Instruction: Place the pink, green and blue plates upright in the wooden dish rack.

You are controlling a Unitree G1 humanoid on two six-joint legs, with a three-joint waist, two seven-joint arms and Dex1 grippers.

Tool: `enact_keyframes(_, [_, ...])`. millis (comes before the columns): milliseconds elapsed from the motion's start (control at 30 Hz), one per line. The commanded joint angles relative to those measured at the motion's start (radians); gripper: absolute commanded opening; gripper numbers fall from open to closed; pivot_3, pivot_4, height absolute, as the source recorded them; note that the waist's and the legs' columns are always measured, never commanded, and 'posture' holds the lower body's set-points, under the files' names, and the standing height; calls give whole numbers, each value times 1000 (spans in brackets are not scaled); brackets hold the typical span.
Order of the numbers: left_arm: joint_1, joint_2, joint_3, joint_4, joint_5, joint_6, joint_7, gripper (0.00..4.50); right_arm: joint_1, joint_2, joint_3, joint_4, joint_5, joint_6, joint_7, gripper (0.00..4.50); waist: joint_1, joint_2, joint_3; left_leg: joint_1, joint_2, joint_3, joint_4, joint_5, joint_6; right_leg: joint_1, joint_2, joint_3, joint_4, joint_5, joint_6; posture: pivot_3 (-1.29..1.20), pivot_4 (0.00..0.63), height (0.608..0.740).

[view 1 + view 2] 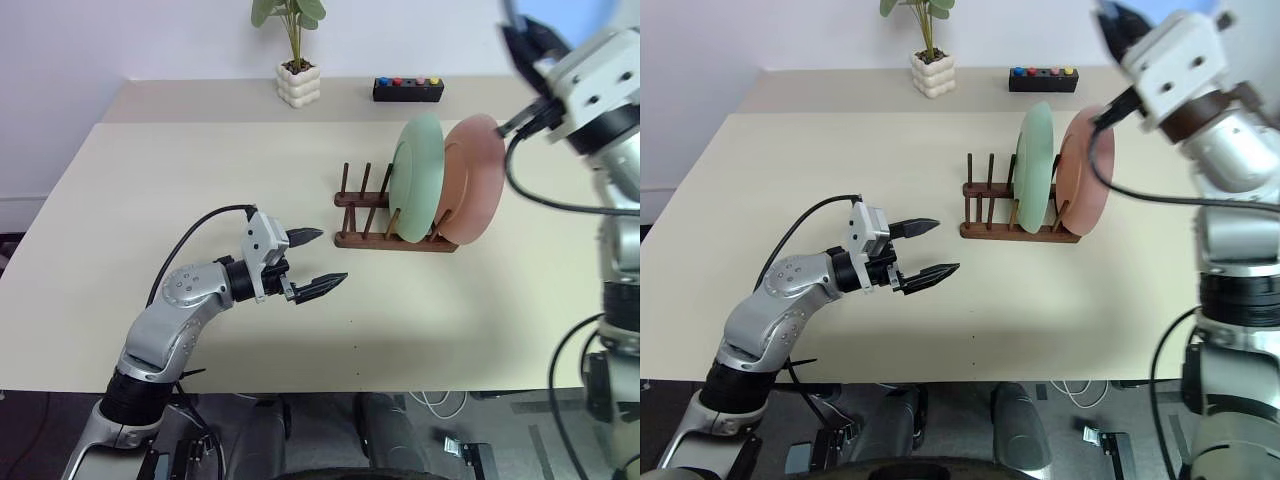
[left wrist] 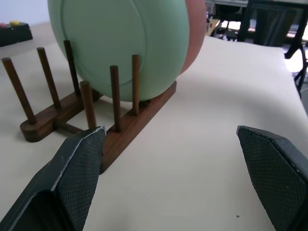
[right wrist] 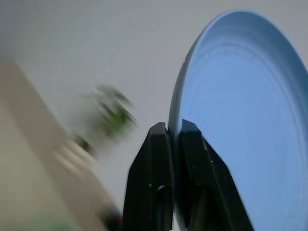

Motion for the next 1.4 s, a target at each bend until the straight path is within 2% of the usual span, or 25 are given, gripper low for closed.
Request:
enact_keyframes(33, [20,17,51,-16,4,-31,11,4500,-57,106,4,-198,368,225,-11,20,-2,0,0,0,0,-1,0,0,0,0,0,0,1,0,0,0,150,730])
enact_keyframes(100, [31,28,69,-14,6,-37,18,4500,-54,171,-12,-235,510,312,-57,20,1,0,0,0,0,-2,0,0,0,-1,0,-2,3,0,0,0,150,730])
enact_keyframes(167, [50,45,96,-6,11,-45,23,4500,-34,257,-34,-252,674,386,-173,20,5,-1,-1,0,0,-3,1,0,0,0,0,-3,3,0,-1,0,150,730])
enact_keyframes(233, [67,59,117,-5,11,-48,25,4500,-10,307,-39,-263,769,450,-264,20,5,-1,-1,0,0,-3,1,0,0,0,0,-3,3,0,-1,0,150,730])
enact_keyframes(333, [89,77,148,-16,5,-45,30,4500,36,346,-31,-252,848,544,-386,20,4,-1,-1,0,0,-3,1,0,0,0,0,-3,3,-1,-2,0,150,730])
enact_keyframes(400, [94,81,154,-20,1,-44,31,4500,46,347,-31,-253,847,568,-413,20,4,-1,0,-1,0,-3,1,0,0,-1,0,-3,3,-1,-2,0,150,730])
enact_keyframes(533, [93,82,156,-22,-3,-41,32,4500,60,363,-60,-189,967,657,-526,20,0,-1,0,-1,0,-3,1,0,0,-2,0,-3,4,0,-1,0,150,730])
enact_keyframes(800, [84,83,158,-17,-7,-42,34,4500,83,355,-58,-152,985,747,-630,20,-1,-1,0,-1,0,-3,0,0,0,-2,0,-3,3,0,-1,0,150,730])
enact_keyframes(1400, [66,79,148,2,0,-48,31,4500,118,377,-100,-149,1052,779,-786,20,-1,-1,0,-2,0,-3,0,0,0,-3,1,-3,3,-1,-2,0,150,730])
